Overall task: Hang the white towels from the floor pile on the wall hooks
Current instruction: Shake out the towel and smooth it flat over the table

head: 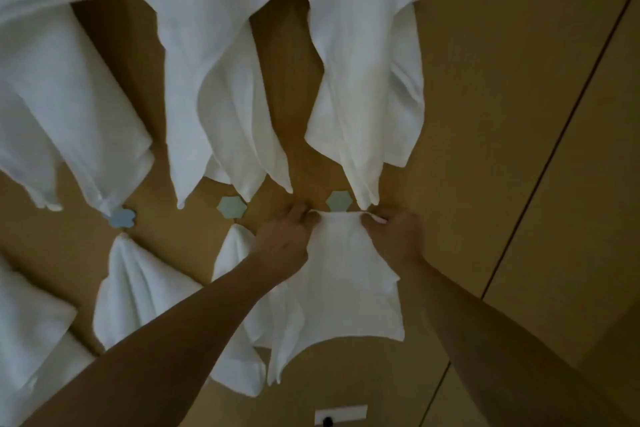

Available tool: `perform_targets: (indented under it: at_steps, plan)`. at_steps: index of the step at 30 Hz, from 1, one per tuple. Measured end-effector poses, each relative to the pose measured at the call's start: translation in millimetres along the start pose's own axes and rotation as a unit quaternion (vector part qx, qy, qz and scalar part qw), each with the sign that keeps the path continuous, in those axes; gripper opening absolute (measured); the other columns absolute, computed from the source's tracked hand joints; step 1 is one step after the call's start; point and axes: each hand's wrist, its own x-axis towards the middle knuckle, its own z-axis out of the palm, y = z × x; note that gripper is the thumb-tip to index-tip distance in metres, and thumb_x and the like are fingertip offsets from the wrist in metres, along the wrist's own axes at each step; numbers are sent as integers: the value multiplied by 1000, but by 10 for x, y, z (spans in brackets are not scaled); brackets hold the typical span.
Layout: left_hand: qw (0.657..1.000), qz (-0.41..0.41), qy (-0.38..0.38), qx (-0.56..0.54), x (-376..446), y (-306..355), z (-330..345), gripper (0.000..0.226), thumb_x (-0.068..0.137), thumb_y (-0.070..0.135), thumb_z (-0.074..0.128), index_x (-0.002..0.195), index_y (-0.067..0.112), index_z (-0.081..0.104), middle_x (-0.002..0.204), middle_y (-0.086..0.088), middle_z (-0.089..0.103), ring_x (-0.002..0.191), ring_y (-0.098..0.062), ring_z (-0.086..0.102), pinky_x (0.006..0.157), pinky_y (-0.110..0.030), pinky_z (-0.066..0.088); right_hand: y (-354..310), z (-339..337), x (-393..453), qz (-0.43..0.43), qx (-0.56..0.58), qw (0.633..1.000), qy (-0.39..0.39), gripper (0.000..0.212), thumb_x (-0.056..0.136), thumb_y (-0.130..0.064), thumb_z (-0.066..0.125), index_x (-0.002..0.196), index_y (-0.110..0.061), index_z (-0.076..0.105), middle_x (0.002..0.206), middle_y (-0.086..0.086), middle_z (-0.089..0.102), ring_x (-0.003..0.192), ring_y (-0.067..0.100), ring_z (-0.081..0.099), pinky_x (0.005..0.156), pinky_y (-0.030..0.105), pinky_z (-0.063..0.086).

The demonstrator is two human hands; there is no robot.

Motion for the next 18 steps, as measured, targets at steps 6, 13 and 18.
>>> perform_targets:
  at_steps: [6, 13, 18]
  plan:
    - [986, -55, 69, -145, -72, 315, 583, 44, 87, 9, 58, 130, 7, 58, 125, -14, 58, 90, -32, 65, 72, -39, 57, 353, 312, -129, 150, 179, 967, -106, 40, 80, -26, 78, 50, -12, 55, 51, 5, 46, 53, 18, 43, 54, 31, 36]
    - [964, -180, 107, -164, -154, 617, 669, 44, 84, 28, 39, 115, 15, 68, 116, -9, 61, 104, -31, 57, 83, -45, 51, 274, 331, -172, 23, 4, 990, -142, 39, 94, -36, 58, 60, -16, 56, 56, -3, 52, 51, 9, 45, 50, 22, 30]
    - [961, -273, -44, 5, -486, 763, 662, 24, 92, 29, 52, 101, 26, 74, 123, 2, 56, 113, -26, 49, 89, -41, 44, 397, 273, -285, -121, -191, 969, -100, 15, 94, -32, 54, 93, -19, 63, 97, 2, 64, 88, 16, 55, 79, 31, 43]
